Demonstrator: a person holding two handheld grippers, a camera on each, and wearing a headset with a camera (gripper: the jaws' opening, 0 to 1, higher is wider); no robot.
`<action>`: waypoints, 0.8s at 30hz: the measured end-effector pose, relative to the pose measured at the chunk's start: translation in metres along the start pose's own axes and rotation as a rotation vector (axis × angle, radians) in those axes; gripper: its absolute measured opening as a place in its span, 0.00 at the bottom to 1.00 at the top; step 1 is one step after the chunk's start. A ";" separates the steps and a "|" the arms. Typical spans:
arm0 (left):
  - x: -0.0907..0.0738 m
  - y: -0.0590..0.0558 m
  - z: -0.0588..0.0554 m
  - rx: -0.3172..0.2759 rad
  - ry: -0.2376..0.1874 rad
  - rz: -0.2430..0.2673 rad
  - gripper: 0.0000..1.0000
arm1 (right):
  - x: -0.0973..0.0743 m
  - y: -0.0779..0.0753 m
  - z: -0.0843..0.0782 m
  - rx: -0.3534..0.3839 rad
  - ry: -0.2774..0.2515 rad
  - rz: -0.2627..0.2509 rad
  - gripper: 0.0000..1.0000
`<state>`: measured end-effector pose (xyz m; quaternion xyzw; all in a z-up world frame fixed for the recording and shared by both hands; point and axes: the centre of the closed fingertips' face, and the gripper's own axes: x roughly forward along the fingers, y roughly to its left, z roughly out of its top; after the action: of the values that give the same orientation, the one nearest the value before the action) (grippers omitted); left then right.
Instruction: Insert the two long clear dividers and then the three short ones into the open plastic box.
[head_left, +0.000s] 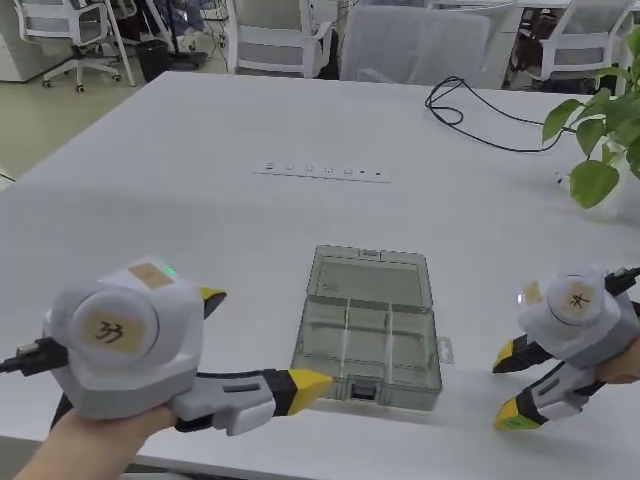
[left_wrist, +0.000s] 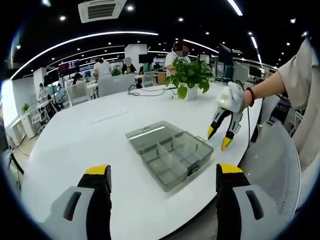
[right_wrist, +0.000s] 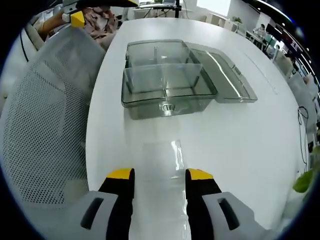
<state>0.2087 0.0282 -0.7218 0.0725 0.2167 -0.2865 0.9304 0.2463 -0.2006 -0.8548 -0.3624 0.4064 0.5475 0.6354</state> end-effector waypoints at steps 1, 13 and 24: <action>0.000 0.000 0.000 0.001 0.001 0.000 0.88 | 0.000 -0.001 0.000 -0.001 0.001 0.000 0.41; 0.000 0.002 -0.001 0.006 0.007 0.003 0.86 | -0.001 -0.002 0.001 -0.017 -0.003 0.006 0.34; 0.000 0.001 0.001 -0.012 -0.001 -0.002 0.85 | -0.006 -0.004 0.003 -0.016 -0.026 -0.037 0.32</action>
<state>0.2097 0.0293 -0.7207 0.0664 0.2179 -0.2862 0.9307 0.2502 -0.2011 -0.8482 -0.3676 0.3873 0.5436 0.6476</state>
